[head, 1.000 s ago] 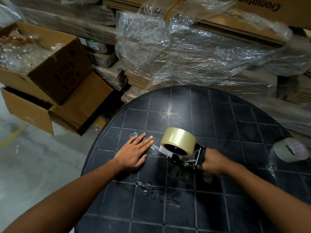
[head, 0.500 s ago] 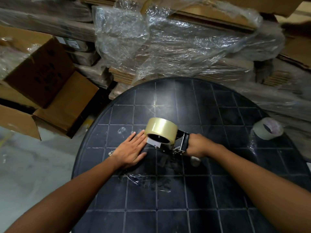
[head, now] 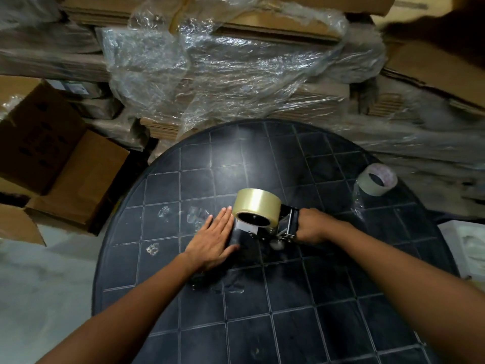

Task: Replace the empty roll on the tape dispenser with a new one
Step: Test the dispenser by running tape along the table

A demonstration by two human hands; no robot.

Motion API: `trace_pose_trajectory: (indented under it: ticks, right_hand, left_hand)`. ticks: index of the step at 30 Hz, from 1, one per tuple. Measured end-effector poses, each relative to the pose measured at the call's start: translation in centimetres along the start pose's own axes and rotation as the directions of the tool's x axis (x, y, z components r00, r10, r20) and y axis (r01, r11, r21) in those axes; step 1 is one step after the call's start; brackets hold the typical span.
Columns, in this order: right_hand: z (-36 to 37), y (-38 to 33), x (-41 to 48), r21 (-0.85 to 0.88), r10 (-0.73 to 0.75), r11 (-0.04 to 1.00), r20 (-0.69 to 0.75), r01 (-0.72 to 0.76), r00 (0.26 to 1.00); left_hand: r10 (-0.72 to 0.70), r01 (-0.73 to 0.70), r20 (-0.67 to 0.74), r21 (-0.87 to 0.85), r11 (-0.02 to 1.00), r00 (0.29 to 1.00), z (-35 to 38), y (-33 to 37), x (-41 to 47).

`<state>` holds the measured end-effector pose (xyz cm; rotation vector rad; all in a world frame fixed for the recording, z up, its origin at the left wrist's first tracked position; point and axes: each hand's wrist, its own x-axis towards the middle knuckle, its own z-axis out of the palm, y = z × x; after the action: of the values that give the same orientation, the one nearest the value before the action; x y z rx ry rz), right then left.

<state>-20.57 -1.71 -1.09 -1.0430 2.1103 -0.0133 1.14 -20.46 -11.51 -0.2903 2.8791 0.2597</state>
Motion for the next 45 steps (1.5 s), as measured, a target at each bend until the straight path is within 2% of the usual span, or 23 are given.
trace_pose_trajectory:
  ticks: [3,7,11,15,16,18,20,24,29,36,42,45]
  right_hand:
    - [0.2,0.5,0.3,-0.002,0.003,1.000,-0.002,-0.003,1.000]
    - [0.7,1.8,0.6,-0.039,0.005,0.999,-0.013,-0.005,1.000]
    - [0.2,6.1,-0.8,-0.069,0.032,0.997,0.000,-0.032,0.999]
    - [0.5,10.8,-2.1,-0.093,0.016,0.995,-0.026,-0.019,1.000]
    - [0.8,11.5,-1.8,-0.088,0.029,0.996,-0.028,-0.031,0.999]
    - [1.0,12.0,-1.1,-0.100,0.032,0.994,-0.022,-0.034,0.999]
    - [0.7,11.3,-0.8,-0.110,0.034,0.993,-0.006,-0.034,0.999]
    - [0.2,10.6,-0.9,-0.139,0.057,0.989,-0.028,-0.061,0.998]
    - [-1.3,8.8,-2.7,-0.185,0.077,0.980,0.025,-0.071,0.997]
    - [-3.9,8.7,-5.9,-0.334,0.226,0.923,0.068,-0.191,0.972]
    - [-5.5,2.6,-5.5,-0.419,0.363,0.860,0.100,-0.292,0.926]
    - [-5.6,0.8,-4.7,-0.499,0.400,0.817,0.134,-0.287,0.906]
  left_hand:
    - [-0.018,0.016,-0.036,-0.032,0.999,0.999,0.9,2.4,1.3]
    - [-0.037,0.039,-0.085,0.020,0.999,0.996,1.6,2.5,1.2]
    - [-0.070,0.072,-0.055,0.037,0.997,0.996,1.6,2.8,1.2]
    - [-0.176,0.175,-0.024,-0.050,0.983,0.984,0.9,5.2,1.7]
    - [-0.176,0.174,-0.010,-0.075,0.982,0.984,0.8,6.5,2.2]
    - [-0.088,0.087,0.002,-0.095,0.992,0.996,0.9,9.5,3.5]
    - [-0.016,0.016,-0.005,-0.096,0.995,1.000,1.3,12.0,4.4]
    - [-0.039,0.034,-0.066,-0.072,0.997,0.997,2.1,12.9,4.6]
    - [-0.020,0.014,-0.106,-0.054,0.998,0.994,2.0,13.0,4.3]
    - [-0.042,0.037,-0.088,-0.053,0.998,0.995,2.4,12.9,4.4]
    - [-0.026,0.011,-0.154,-0.095,0.995,0.988,2.4,12.7,4.4]
    - [-0.018,0.004,-0.157,-0.088,0.996,0.987,2.4,12.7,4.3]
